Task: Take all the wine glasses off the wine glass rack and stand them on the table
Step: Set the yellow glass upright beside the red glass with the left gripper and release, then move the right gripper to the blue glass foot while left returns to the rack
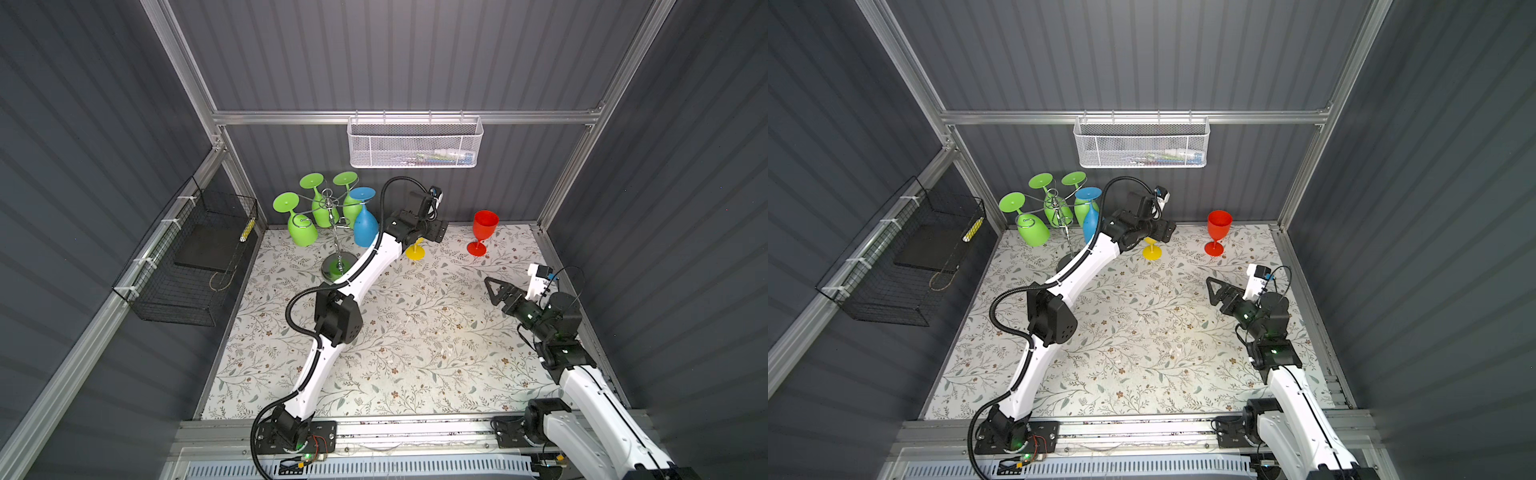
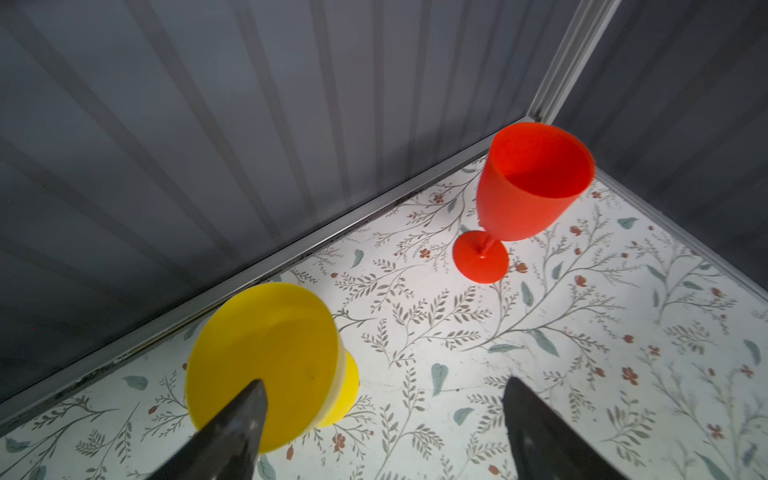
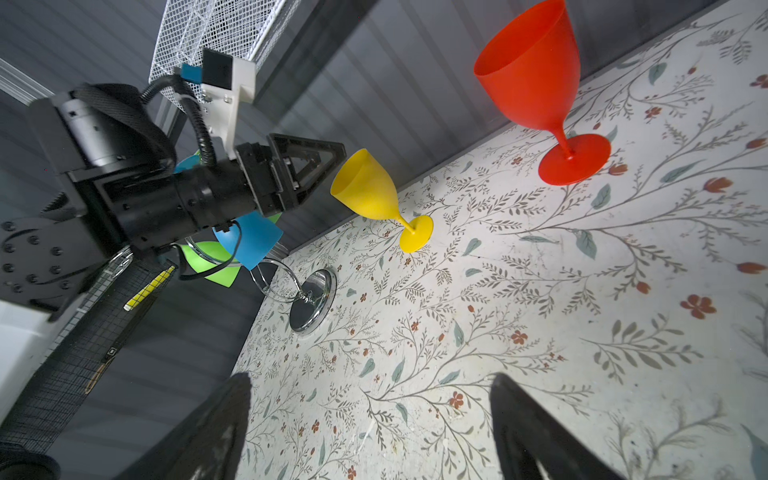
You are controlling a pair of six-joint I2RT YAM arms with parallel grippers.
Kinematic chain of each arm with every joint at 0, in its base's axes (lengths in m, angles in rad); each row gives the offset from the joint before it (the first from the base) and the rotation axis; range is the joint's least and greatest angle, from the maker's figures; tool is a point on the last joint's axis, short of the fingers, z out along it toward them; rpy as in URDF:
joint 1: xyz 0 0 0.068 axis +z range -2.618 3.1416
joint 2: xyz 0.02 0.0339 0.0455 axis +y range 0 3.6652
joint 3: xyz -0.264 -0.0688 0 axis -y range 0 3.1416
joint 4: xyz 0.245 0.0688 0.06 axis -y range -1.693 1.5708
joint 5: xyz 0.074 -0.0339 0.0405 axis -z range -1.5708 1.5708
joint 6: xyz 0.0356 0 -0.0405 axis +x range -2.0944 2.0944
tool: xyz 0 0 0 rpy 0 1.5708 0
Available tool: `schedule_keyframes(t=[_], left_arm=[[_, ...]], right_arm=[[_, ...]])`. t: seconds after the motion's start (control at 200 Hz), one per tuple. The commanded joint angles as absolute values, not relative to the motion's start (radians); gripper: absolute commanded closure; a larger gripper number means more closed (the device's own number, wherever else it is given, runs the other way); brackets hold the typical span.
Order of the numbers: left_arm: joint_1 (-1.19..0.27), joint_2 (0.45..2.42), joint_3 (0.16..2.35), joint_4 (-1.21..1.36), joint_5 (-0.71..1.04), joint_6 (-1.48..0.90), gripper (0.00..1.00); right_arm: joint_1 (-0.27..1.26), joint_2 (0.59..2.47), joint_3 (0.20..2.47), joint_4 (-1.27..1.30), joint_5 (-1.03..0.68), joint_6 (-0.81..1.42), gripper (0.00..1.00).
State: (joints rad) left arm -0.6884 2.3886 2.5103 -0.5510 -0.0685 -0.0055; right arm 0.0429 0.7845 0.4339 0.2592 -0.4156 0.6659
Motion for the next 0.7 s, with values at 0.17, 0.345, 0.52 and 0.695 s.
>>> schedule_keyframes(t=[0.17,0.345,0.52,0.695], left_arm=[[-0.802,2.181,2.380,-0.541,-0.097,0.051,0.11],[-0.814,1.990,2.205,-0.487,-0.106,0.056,0.11],[-0.815,1.856,2.135,-0.517,-0.169,0.088,0.11],[-0.813,1.770,2.112,-0.600,-0.281,0.115,0.11]], right_arm=[[0.049,0.731,0.492,0.212,-0.360,0.624,0.10],[0.052,0.734,0.511,0.234,-0.362,0.651,0.11],[0.130,0.803,0.578,0.254,-0.318,0.664,0.13],[0.316,0.950,0.731,0.252,-0.218,0.656,0.15]])
